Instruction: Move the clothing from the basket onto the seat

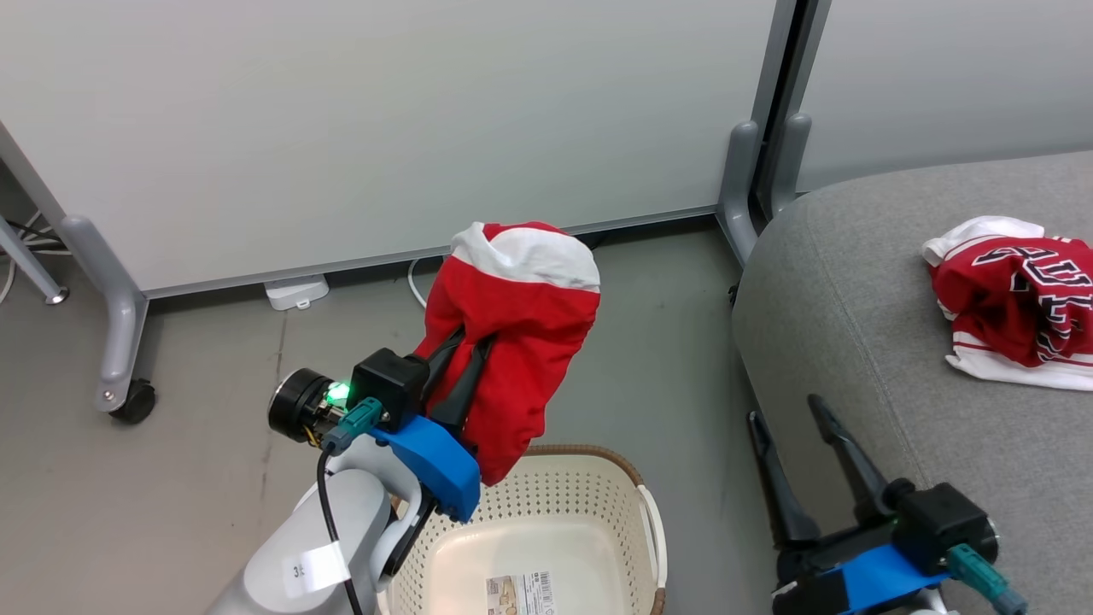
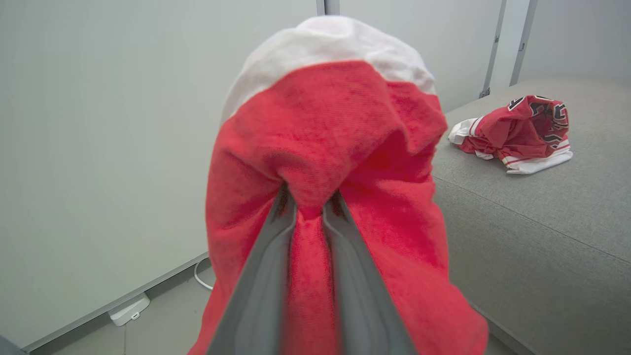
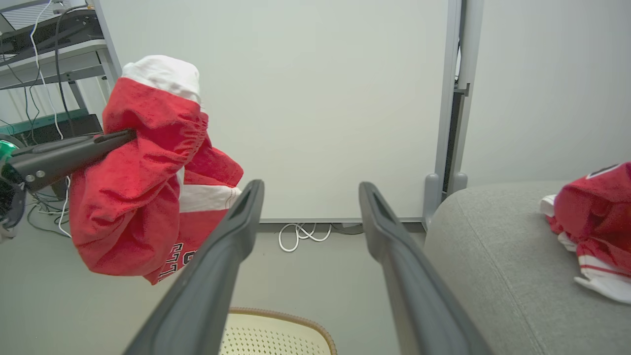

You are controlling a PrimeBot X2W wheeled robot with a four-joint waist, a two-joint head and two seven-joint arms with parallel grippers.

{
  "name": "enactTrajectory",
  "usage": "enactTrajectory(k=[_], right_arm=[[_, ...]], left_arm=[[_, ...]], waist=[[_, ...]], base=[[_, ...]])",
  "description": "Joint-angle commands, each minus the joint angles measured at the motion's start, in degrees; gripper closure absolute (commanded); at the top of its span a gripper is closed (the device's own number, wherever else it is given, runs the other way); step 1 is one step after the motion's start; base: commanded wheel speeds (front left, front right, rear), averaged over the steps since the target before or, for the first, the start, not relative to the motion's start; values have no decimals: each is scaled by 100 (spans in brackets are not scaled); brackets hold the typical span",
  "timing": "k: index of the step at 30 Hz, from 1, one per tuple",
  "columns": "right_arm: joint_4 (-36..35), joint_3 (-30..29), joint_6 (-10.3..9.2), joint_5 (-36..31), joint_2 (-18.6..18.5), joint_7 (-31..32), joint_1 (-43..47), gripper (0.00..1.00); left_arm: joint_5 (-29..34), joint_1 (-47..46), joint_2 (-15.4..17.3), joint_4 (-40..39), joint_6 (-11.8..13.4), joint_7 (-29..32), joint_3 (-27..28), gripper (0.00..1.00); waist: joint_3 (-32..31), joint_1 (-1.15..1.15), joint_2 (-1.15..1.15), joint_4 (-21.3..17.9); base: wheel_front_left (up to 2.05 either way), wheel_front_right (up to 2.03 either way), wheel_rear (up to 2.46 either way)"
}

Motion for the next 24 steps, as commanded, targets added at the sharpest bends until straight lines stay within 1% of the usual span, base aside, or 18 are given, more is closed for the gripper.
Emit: enactTrajectory(k=[1,7,14,15,19,24], right_arm=[[39,138,1,60,9,-19,-8,0],[212,851,1,285,22,-19,-285,0],[595,1696,1,426,35,-19,-817,0],[595,1696,1,426,35,-19,-817,0],[947,2045,1,485,36,-19,-1131,0],[1314,2274,1,633,40,-19,-1521,0]], left_arm=[[51,-19,-23,-42,-27,-28,28,100],[122,-195,-103,-73,-73,-29,8,100],[229,-375,-252,-79,-127,-29,-66,100],[229,-375,-252,-79,-127,-29,-66,100],[278,-510,-356,-66,-151,-29,-105,100],[343,-678,-487,-88,-201,-29,-161,100]], waist=[[29,0,-1,33],[166,0,-1,123],[367,0,-1,238],[367,0,-1,238],[481,0,-1,322],[645,0,-1,432]], base=[[0,0,0],[0,0,0],[0,0,0],[0,0,0],[0,0,0],[0,0,0]])
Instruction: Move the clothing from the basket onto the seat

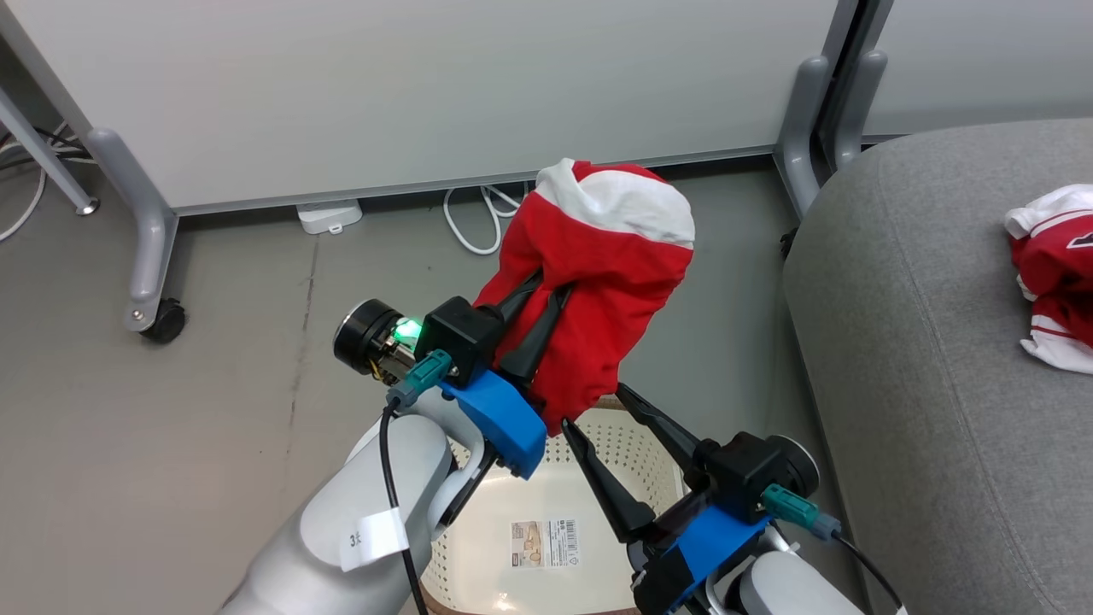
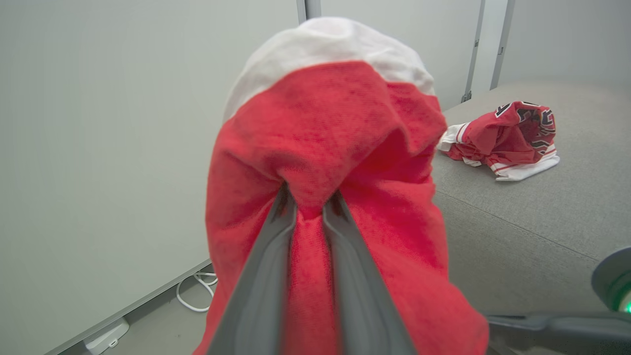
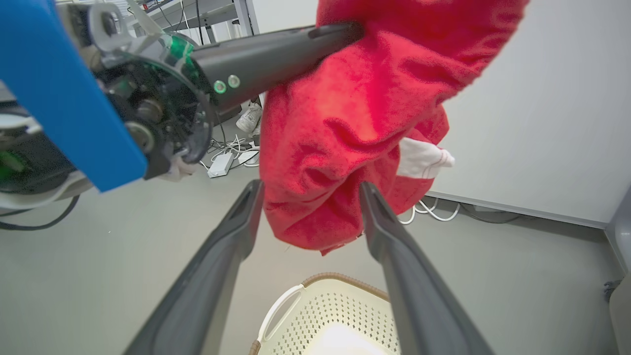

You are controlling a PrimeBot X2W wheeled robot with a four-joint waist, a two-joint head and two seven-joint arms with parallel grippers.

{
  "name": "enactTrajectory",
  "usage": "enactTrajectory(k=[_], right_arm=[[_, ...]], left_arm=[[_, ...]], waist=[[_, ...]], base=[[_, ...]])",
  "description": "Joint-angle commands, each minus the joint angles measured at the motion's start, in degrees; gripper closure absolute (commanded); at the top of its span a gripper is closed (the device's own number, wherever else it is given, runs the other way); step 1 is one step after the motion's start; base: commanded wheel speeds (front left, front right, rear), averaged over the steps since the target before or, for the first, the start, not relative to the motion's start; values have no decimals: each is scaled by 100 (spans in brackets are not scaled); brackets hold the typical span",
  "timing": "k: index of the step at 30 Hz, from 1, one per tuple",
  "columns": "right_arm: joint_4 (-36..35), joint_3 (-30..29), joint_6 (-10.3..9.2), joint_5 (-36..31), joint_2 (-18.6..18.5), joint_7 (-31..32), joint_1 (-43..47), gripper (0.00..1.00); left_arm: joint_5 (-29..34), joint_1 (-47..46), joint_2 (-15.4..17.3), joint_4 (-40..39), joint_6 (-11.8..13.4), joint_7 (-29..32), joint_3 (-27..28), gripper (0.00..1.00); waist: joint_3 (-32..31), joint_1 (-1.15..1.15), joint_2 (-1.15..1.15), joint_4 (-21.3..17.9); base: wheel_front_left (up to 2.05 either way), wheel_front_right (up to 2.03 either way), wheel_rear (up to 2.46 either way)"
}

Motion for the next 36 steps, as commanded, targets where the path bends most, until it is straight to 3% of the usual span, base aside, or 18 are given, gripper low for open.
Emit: enactTrajectory(k=[1,13,14,15,36], right_arm=[[94,45,1,46,0,-17,-143,0],[502,289,1,682,2,-18,-995,0],[529,304,1,709,2,-18,-1037,56],[543,318,1,725,2,-18,-1080,100],[593,319,1,694,2,-18,-1053,100]], left_arm=[[44,-110,-24,-25,-35,-29,-7,100],[116,-233,-215,-94,-88,-29,-36,100],[129,-226,-218,-97,-92,-29,-29,100],[136,-218,-222,-94,-93,-29,-24,100],[206,-116,-240,-50,-115,-29,102,100]], waist=[[68,-1,0,58],[311,-1,0,169],[321,-1,0,168],[325,-1,0,168],[223,-1,0,102]], base=[[0,0,0],[0,0,0],[0,0,0],[0,0,0],[0,0,0]])
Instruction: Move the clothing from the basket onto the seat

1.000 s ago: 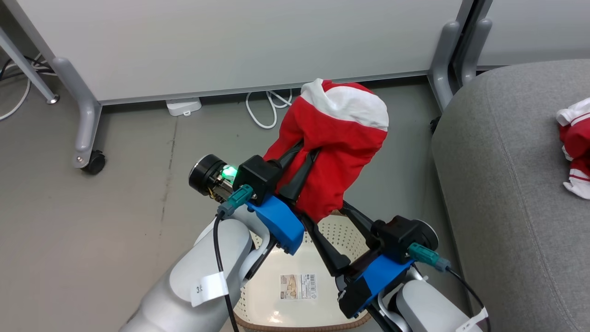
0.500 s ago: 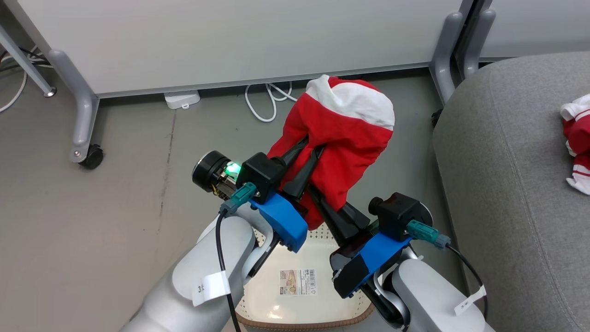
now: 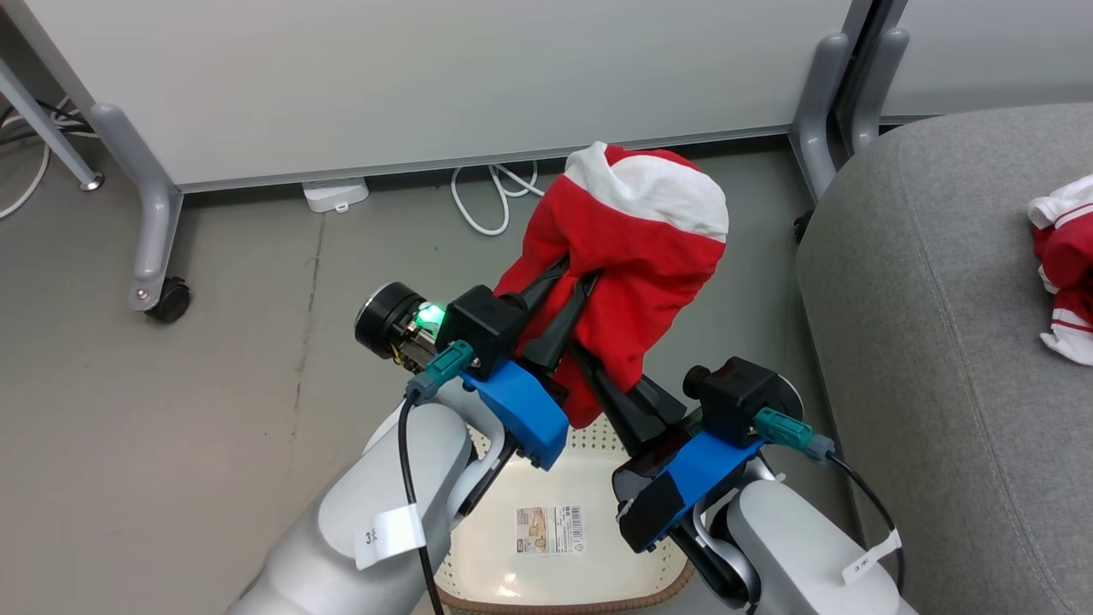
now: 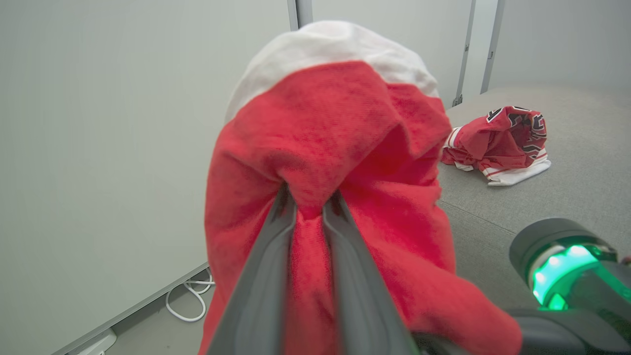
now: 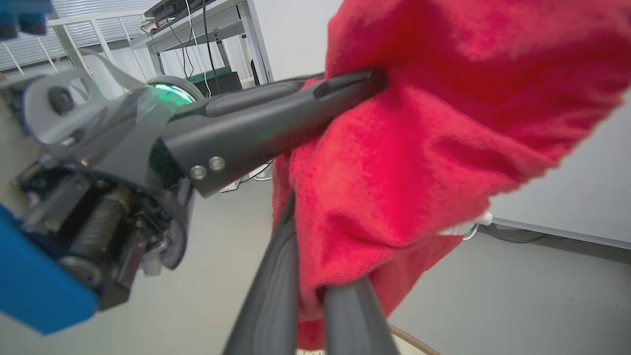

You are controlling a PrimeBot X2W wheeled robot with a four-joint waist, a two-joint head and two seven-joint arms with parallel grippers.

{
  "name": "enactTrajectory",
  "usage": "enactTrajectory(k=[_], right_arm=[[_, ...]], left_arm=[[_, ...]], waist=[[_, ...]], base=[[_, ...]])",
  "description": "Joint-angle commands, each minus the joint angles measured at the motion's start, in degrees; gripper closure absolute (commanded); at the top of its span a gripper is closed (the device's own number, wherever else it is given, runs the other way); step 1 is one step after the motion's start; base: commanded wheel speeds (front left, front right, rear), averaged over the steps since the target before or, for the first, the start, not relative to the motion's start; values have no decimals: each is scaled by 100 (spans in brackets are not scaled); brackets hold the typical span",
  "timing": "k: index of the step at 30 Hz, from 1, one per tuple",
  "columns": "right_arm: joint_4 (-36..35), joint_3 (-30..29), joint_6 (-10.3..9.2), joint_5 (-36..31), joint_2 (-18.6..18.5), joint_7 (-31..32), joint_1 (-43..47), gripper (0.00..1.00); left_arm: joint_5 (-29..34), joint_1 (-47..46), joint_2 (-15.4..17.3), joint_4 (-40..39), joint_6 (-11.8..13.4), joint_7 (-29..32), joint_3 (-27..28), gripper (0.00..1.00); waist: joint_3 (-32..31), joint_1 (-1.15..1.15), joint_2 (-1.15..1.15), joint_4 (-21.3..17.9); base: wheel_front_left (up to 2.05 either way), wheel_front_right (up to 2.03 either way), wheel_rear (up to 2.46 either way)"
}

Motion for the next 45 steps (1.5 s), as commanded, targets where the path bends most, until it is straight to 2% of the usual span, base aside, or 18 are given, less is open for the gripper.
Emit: enactTrajectory(k=[1,2,3,4,19,25,33,45], right_arm=[[5,-3,1,-39,4,-19,22,100],[1,-3,1,-47,4,-19,22,100],[-1,-3,1,-54,4,-19,21,100],[1,-6,1,-56,4,-19,19,100],[-2,-124,1,-108,4,-19,70,100],[-103,-388,1,-273,1,-19,224,100],[-223,-902,1,-570,5,-19,302,100],[-636,-1688,1,-1010,-100,-20,535,100]], left_arm=[[14,23,-2,8,-8,-29,40,100],[23,20,-2,3,-9,-29,68,100],[46,17,0,2,-8,-29,83,53],[65,21,-1,9,-8,-29,88,0],[263,155,-17,-104,-11,-28,285,0],[302,279,-14,-140,-11,-28,355,0],[367,368,41,-206,-12,-28,431,0],[486,449,131,-350,-14,-27,347,0]], waist=[[-5,0,0,0],[-6,0,0,0],[-8,0,0,1],[-8,0,0,1],[-38,0,0,-49],[-36,0,0,-158],[106,0,0,-484],[314,0,0,-1335]], base=[[0,0,0],[0,0,0],[0,0,0],[0,0,0],[0,0,0],[0,0,0],[0,0,0],[0,0,0]])
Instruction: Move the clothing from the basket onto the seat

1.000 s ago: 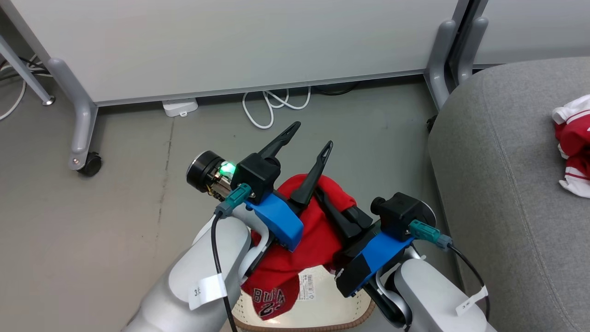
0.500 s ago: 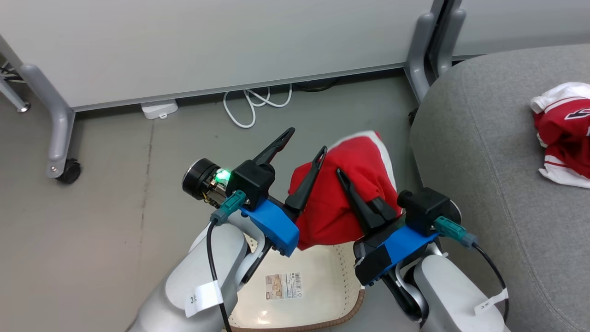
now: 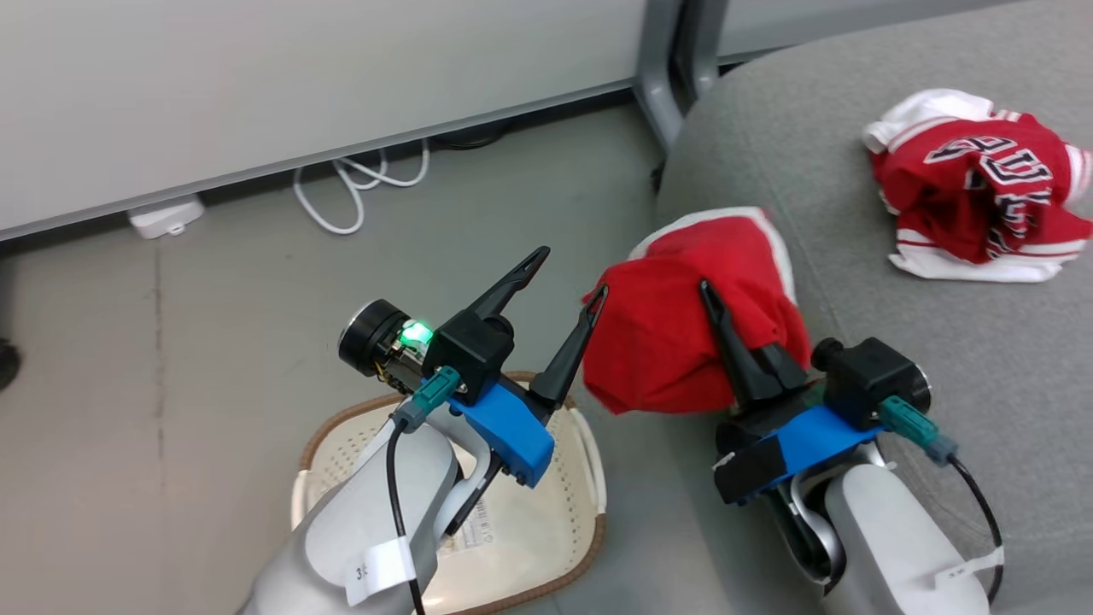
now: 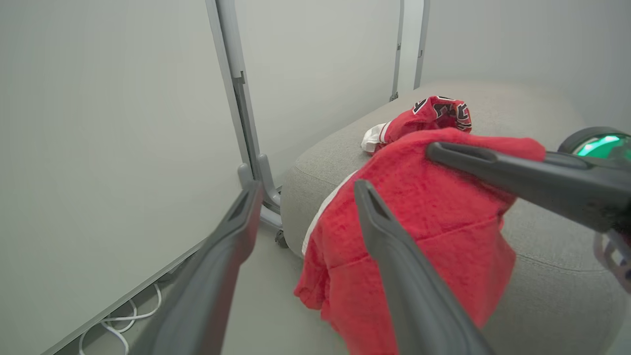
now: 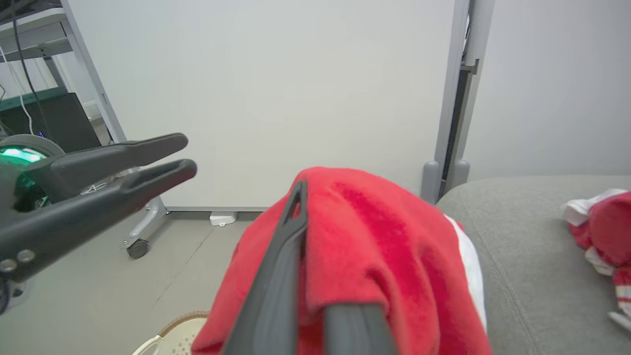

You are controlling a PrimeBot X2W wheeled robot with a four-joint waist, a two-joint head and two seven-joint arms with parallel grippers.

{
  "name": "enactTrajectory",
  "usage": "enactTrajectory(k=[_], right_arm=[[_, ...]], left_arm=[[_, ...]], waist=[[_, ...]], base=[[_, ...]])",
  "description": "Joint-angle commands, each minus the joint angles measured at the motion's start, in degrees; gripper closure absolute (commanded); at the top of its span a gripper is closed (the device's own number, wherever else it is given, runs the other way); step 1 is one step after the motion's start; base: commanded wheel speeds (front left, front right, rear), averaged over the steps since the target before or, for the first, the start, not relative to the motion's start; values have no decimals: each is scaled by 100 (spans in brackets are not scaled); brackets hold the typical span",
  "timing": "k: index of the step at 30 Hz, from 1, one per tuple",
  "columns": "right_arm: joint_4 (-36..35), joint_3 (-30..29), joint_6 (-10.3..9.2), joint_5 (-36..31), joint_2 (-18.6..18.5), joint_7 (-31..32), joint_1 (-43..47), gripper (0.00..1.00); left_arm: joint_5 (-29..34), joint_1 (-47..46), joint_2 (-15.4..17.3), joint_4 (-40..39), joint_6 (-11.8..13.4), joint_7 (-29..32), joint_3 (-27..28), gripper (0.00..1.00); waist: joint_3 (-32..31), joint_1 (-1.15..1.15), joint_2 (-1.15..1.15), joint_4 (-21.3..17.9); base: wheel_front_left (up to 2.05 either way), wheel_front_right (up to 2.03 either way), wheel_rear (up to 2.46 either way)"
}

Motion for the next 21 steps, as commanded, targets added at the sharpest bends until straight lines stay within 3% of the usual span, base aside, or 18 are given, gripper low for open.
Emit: enactTrajectory(k=[1,12,21], right_arm=[[-71,-58,1,-49,-35,-21,90,100],[-495,-598,1,-101,-34,-20,538,100],[-648,-827,1,-141,25,-20,913,100]], left_arm=[[25,64,37,-21,-12,-26,-7,0],[21,82,81,-45,-11,-27,-279,0],[-31,88,102,-27,-11,-27,-350,0]], waist=[[72,0,0,-212],[209,0,0,-925],[232,0,0,-1186]], base=[[0,0,0],[0,0,0],[0,0,0]])
